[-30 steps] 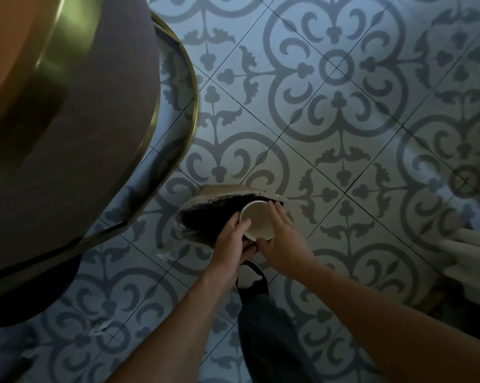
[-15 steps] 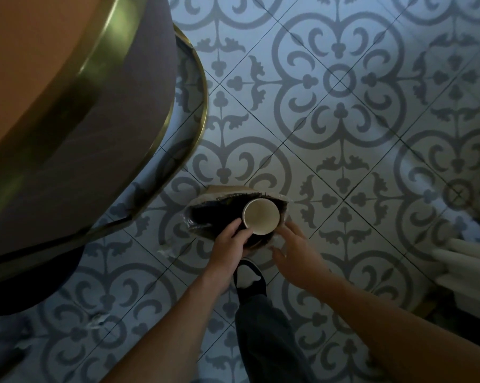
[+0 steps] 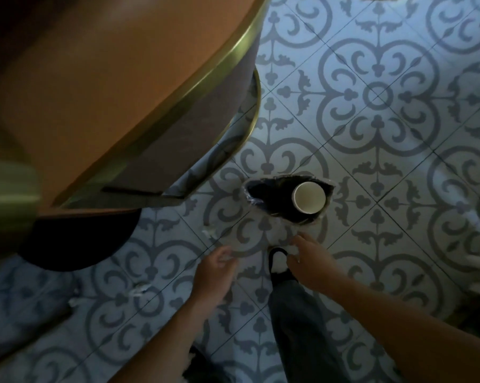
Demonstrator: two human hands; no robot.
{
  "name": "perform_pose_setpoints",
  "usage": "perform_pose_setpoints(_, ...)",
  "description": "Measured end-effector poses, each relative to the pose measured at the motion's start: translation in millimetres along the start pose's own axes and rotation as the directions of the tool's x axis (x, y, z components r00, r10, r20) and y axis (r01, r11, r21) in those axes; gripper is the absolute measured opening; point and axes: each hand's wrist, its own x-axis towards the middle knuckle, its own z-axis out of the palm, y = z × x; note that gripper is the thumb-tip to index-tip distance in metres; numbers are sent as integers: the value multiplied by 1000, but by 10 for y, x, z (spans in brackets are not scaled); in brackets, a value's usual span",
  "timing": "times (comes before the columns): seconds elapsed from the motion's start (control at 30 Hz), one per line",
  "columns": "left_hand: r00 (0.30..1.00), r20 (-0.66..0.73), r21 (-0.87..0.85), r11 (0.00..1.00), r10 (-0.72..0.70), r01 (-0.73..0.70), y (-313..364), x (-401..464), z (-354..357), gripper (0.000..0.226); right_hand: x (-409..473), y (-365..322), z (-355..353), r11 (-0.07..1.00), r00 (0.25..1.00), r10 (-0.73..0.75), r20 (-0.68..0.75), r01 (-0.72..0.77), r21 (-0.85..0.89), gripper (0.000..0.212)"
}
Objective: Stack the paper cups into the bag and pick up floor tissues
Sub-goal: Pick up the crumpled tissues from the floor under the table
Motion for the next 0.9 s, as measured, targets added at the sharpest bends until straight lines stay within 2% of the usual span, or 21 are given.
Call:
perform_pose_setpoints(0.13, 997, -81, 8, 1000, -7, 8, -547, -271, -459, 37, -226, -431, 382, 998, 998, -49, 33, 50, -35, 34)
perform_pose_setpoints(0.33, 984, -178, -44, 999, 16, -24, -1415, -650, -1001, 30, -630, -999, 950, 985, 989, -132, 71, 139, -103, 39)
perform_pose_setpoints(0.7, 932, -361, -114, 994, -35, -6, -2892, -1059, -1524, 26, -887, -1638, 1763, 926, 968, -202, 152, 239, -293, 43)
perform_pose_setpoints(0.9, 927, -374, -23, 1000, -21, 14, -3480, -906, -1516, 36, -611, -1779, 2267, 801, 945, -250, 212, 325, -502, 49)
